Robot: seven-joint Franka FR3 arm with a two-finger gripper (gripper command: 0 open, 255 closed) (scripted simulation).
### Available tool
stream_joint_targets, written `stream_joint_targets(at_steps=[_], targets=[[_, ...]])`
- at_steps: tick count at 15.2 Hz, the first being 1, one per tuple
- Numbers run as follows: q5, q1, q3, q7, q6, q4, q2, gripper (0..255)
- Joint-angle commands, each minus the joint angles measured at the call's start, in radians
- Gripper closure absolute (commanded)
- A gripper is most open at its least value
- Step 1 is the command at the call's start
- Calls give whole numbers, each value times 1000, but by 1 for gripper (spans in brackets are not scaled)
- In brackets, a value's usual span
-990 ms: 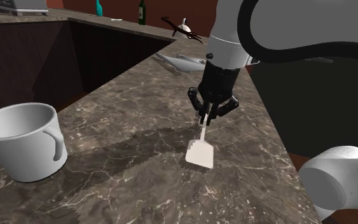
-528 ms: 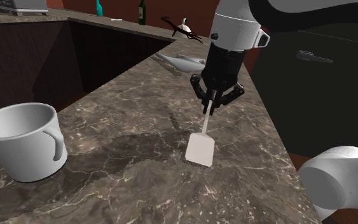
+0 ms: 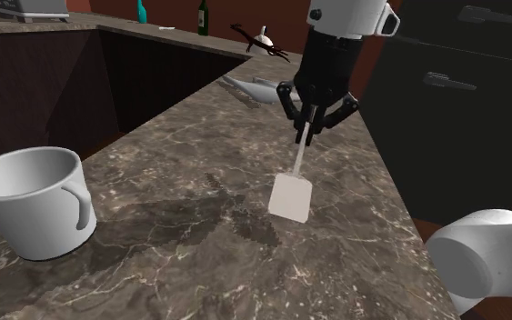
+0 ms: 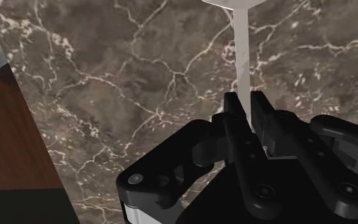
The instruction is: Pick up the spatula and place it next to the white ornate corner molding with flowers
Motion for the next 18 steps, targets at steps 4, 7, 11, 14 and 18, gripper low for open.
stream_joint_targets(at_steps=[4, 7, 11, 14, 18], targets=[[-43, -16, -69, -71, -13, 0, 4, 255], [-81, -33, -129, -142, 1, -22, 9, 255], [-134, -61, -206, -234, 24, -37, 30, 255], [-173, -85, -260, -300, 43, -36, 57, 255], [-222, -119, -328, -385, 70, -20, 107, 255]])
